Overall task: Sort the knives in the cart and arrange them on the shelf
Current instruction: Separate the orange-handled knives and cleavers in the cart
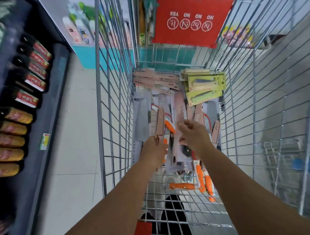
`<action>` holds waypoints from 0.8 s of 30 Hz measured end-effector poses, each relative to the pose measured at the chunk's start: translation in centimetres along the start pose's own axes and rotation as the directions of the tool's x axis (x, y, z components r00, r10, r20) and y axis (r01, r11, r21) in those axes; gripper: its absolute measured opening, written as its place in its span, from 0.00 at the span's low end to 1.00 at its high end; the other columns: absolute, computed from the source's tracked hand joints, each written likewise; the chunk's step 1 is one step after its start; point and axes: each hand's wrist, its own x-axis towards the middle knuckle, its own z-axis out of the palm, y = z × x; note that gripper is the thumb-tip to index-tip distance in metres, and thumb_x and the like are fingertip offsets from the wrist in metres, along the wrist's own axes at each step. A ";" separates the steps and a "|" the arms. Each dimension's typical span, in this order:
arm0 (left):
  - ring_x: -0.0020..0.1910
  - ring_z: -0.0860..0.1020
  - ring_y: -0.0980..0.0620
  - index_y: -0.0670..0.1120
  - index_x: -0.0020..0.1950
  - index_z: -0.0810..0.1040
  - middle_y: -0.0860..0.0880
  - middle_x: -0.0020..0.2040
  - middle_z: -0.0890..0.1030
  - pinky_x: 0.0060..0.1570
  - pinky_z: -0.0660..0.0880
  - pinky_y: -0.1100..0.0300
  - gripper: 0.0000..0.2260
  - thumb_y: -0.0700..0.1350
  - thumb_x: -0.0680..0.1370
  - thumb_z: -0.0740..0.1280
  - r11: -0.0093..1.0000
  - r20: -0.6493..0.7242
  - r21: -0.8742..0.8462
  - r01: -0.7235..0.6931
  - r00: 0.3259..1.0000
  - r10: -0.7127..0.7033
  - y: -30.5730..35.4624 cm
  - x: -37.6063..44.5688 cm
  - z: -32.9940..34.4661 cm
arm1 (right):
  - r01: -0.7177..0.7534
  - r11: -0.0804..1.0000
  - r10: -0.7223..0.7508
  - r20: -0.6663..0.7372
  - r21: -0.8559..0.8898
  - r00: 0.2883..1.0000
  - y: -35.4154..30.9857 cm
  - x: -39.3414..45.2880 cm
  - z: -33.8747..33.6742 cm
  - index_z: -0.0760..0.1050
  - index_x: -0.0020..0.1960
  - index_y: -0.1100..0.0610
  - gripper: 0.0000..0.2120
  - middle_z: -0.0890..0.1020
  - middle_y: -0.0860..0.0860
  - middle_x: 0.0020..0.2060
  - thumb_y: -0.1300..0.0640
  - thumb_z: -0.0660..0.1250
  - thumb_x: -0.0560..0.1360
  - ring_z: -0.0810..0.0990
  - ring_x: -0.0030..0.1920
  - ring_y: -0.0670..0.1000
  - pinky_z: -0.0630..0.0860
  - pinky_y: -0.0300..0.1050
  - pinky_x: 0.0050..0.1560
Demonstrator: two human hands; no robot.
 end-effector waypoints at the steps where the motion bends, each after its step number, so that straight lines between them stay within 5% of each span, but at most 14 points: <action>1: 0.41 0.80 0.45 0.47 0.53 0.76 0.42 0.50 0.82 0.33 0.73 0.59 0.08 0.48 0.81 0.60 1.000 0.041 -0.018 -0.011 0.999 0.012 0.7 -0.2 0.1 | -0.004 0.999 0.004 0.005 0.042 1.000 -0.7 0.1 0.2 0.78 0.43 0.54 0.08 0.79 0.54 0.36 0.56 0.64 0.79 0.77 0.33 0.51 0.77 0.44 0.36; 5: 0.41 0.82 0.50 0.49 0.54 0.76 0.47 0.48 0.82 0.37 0.79 0.52 0.12 0.56 0.79 0.61 0.989 0.118 -0.056 -0.139 0.982 0.145 2.6 0.8 1.2 | -0.022 0.998 0.021 0.015 0.059 1.000 -2.2 1.6 1.6 0.81 0.51 0.55 0.09 0.84 0.54 0.43 0.58 0.63 0.78 0.84 0.44 0.55 0.82 0.55 0.47; 8: 0.31 0.77 0.46 0.45 0.51 0.79 0.45 0.37 0.81 0.27 0.74 0.57 0.12 0.52 0.79 0.63 0.972 0.021 -0.183 -0.145 0.988 0.151 4.7 2.5 1.9 | 0.070 0.995 -0.063 0.080 -0.077 0.995 -3.1 3.3 2.3 0.81 0.49 0.53 0.11 0.84 0.55 0.42 0.56 0.60 0.78 0.82 0.43 0.57 0.80 0.55 0.46; 11: 0.29 0.77 0.47 0.42 0.52 0.79 0.41 0.38 0.80 0.25 0.72 0.60 0.08 0.44 0.80 0.62 0.918 -0.031 -0.397 0.015 0.999 -0.030 7.0 4.9 1.8 | 0.087 0.986 -0.054 0.220 -0.144 0.974 -3.9 4.8 2.2 0.77 0.62 0.52 0.14 0.81 0.53 0.47 0.58 0.56 0.81 0.77 0.42 0.51 0.73 0.40 0.37; 13: 0.39 0.80 0.45 0.41 0.55 0.77 0.39 0.48 0.82 0.32 0.77 0.54 0.09 0.44 0.81 0.62 0.815 0.022 -0.560 0.148 0.986 -0.164 8.7 6.5 1.7 | 0.107 0.982 -0.051 0.328 -0.155 0.943 -4.1 6.2 1.8 0.68 0.71 0.51 0.18 0.78 0.53 0.55 0.56 0.57 0.81 0.78 0.49 0.49 0.76 0.40 0.43; 16: 0.43 0.80 0.47 0.42 0.49 0.78 0.43 0.46 0.82 0.38 0.76 0.55 0.08 0.46 0.80 0.63 0.729 0.075 -0.648 0.220 0.971 -0.227 11.0 8.9 1.8 | 0.282 0.883 -0.119 0.402 -0.376 0.908 -4.9 8.8 1.4 0.57 0.77 0.50 0.26 0.75 0.53 0.64 0.55 0.59 0.81 0.77 0.60 0.54 0.74 0.47 0.58; 18: 0.45 0.79 0.48 0.44 0.47 0.77 0.44 0.48 0.82 0.42 0.77 0.56 0.11 0.50 0.80 0.63 0.786 0.016 -0.588 0.192 0.974 -0.226 12.2 10.6 2.2 | 0.379 0.807 -0.171 0.436 -0.452 0.884 -5.8 10.6 1.3 0.54 0.77 0.51 0.28 0.75 0.53 0.63 0.59 0.59 0.80 0.76 0.60 0.56 0.72 0.43 0.54; 21: 0.57 0.77 0.42 0.47 0.57 0.77 0.43 0.58 0.79 0.60 0.74 0.47 0.22 0.61 0.78 0.56 0.970 -0.129 -0.214 0.112 0.981 -0.142 12.7 13.8 2.5 | 0.517 0.701 -0.270 0.487 -0.492 0.830 -7.6 13.6 1.5 0.57 0.75 0.53 0.29 0.75 0.56 0.63 0.63 0.62 0.77 0.75 0.62 0.58 0.70 0.46 0.56; 24: 0.63 0.72 0.38 0.50 0.67 0.72 0.40 0.65 0.73 0.63 0.71 0.44 0.24 0.61 0.76 0.57 0.988 -0.265 0.125 0.096 0.963 -0.060 12.1 15.3 1.6 | 0.616 0.436 -0.330 0.521 -0.656 0.787 -8.7 18.0 2.3 0.56 0.75 0.48 0.31 0.73 0.53 0.66 0.64 0.61 0.76 0.73 0.63 0.57 0.73 0.51 0.60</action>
